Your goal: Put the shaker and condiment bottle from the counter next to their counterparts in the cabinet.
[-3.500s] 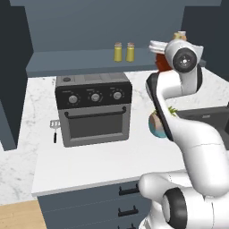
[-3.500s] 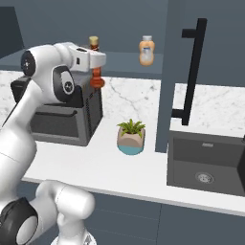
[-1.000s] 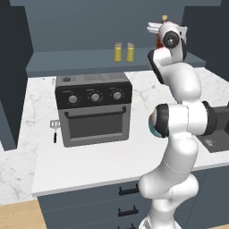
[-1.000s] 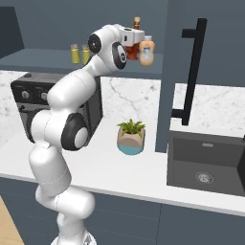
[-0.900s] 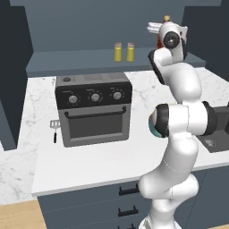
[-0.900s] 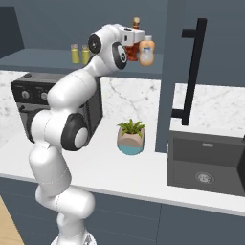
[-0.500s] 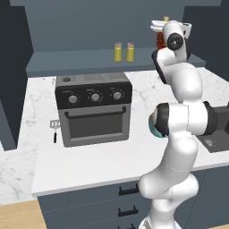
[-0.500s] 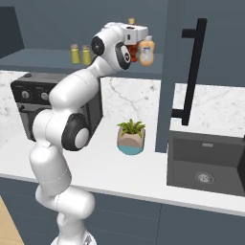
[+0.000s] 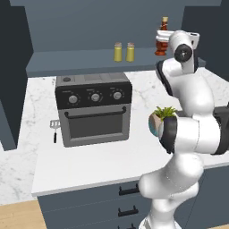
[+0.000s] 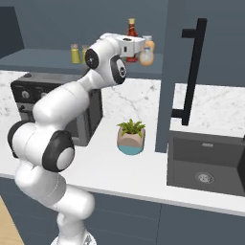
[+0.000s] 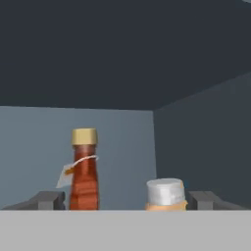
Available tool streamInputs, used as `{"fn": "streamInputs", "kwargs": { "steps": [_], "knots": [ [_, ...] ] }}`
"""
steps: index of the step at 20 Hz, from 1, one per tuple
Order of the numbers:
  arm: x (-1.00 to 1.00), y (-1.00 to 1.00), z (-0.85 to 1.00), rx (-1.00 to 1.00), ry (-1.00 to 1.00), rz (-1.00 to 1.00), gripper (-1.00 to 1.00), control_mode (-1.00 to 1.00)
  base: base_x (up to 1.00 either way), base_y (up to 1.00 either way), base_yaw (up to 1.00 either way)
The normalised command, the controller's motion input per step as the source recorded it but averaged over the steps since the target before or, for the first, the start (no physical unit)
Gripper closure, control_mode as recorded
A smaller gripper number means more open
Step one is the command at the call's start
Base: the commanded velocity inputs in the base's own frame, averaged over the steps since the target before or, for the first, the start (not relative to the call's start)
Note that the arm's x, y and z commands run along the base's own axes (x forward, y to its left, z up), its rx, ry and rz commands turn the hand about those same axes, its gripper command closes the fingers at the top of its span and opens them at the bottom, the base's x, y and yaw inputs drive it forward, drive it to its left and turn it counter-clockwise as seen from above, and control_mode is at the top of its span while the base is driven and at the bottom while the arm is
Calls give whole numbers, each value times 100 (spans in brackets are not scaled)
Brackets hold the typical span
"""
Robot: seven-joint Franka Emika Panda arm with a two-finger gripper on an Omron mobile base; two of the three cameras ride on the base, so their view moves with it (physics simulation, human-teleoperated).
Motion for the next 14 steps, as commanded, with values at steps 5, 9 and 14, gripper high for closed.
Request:
{"fn": "streamInputs", "kwargs": {
  "steps": [5, 9, 14],
  "knots": [
    [-100, 3, -25, 0, 0, 0, -100, -100, 0, 0, 0],
    [-100, 12, -35, 0, 0, 0, -100, -100, 0, 0, 0],
    [-100, 22, -64, 1, 1, 0, -100, -100, 0, 0, 0]
  ]
}}
